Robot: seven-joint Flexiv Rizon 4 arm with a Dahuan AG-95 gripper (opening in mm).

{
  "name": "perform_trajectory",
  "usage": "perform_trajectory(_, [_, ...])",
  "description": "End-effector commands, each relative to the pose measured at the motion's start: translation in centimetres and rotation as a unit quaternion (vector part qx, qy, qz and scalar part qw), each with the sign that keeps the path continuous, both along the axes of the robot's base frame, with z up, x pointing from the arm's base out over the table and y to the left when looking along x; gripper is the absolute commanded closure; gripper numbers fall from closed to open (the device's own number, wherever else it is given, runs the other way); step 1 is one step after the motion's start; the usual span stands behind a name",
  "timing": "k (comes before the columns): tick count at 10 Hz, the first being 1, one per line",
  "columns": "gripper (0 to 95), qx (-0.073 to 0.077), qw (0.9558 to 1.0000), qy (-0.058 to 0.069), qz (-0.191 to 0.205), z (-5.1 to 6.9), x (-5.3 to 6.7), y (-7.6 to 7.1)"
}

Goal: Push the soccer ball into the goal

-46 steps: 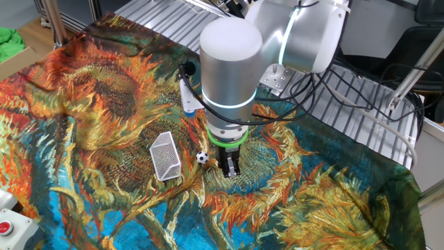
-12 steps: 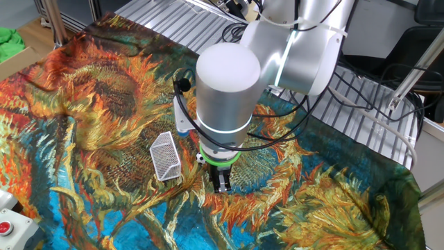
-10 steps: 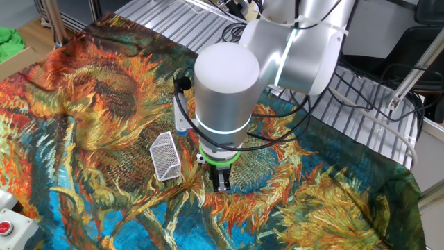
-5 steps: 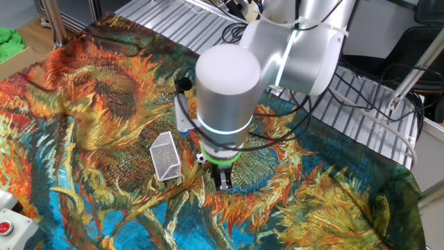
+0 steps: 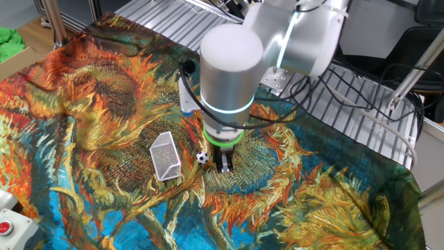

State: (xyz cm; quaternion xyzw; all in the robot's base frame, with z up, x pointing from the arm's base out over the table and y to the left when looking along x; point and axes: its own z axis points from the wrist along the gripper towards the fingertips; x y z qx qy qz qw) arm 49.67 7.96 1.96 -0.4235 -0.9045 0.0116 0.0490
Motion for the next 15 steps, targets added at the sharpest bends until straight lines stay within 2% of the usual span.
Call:
perform_trajectory(1, [95.0,0.007,0.9999,-0.003,0.008,0.0,-0.8,-1.1])
perform_trajectory(6, [95.0,0.016,0.9998,-0.006,0.012,-0.1,-1.6,-1.4])
perform_trajectory(8, [95.0,0.014,0.9998,-0.01,0.011,-0.4,-1.3,-1.8])
perform_trajectory(10, [95.0,0.006,0.999,-0.014,0.041,-0.9,-0.2,-3.2])
perform_trajectory(11, [95.0,0.007,0.9973,-0.013,0.072,-0.5,0.9,-5.5])
perform_trajectory(12, [95.0,0.016,0.9953,-0.011,0.095,0.1,1.9,-8.1])
perform_trajectory(13, [95.0,0.019,0.9952,-0.013,0.096,0.4,2.1,-9.2])
perform_trajectory(14, [95.0,0.004,0.9962,-0.011,0.087,1.0,1.8,-8.6])
perform_trajectory(15, [95.0,0.009,0.9975,-0.008,0.07,1.5,1.4,-7.6])
